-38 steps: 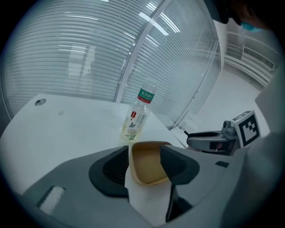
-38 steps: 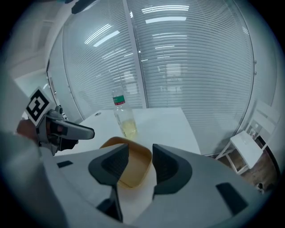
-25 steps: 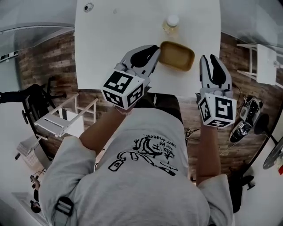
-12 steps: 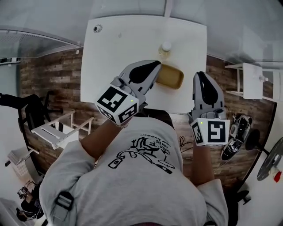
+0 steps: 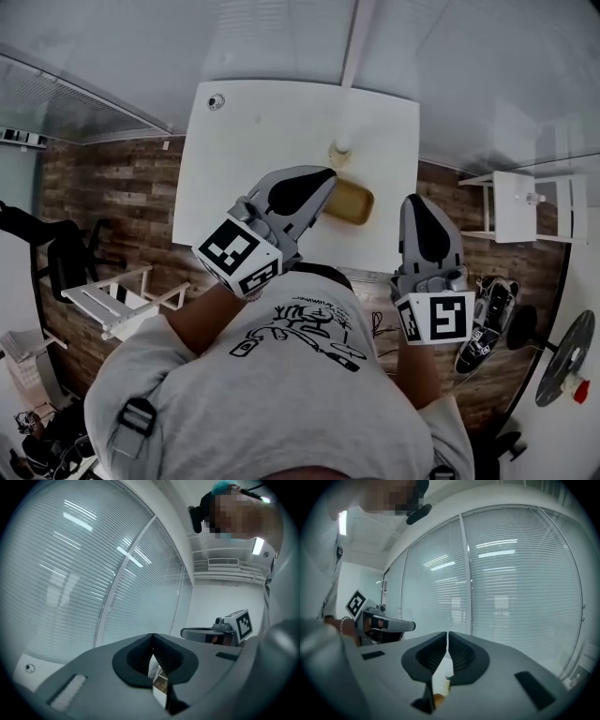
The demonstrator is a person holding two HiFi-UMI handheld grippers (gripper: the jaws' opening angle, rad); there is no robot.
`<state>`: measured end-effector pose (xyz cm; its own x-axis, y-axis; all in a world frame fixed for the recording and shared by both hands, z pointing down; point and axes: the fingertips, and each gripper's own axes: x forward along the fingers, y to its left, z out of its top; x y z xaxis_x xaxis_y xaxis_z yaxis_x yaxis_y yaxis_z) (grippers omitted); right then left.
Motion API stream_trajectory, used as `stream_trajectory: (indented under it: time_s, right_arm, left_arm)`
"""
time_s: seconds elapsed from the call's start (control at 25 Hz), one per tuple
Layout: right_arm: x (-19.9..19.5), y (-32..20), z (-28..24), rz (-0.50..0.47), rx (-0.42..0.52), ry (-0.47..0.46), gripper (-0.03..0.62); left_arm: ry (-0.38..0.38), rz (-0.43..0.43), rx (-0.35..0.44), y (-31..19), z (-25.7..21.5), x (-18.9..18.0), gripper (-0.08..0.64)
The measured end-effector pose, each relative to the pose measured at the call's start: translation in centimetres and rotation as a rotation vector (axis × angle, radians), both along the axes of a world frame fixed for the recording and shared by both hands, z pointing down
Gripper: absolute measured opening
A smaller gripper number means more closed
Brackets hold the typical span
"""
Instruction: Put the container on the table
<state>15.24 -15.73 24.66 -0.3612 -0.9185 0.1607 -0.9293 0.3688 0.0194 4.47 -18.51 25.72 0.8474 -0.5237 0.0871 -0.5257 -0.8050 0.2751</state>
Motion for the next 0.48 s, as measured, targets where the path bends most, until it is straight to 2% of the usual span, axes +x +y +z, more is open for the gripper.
stream_trajectory:
  time_s: [0.48]
  right_arm:
    - [0.2,1.3,-3.3,0.029,0.041,-0.026,0.014]
  left_arm:
    - [0.019,-0.022,0.041,0.9,-2.7,0.3,0.006]
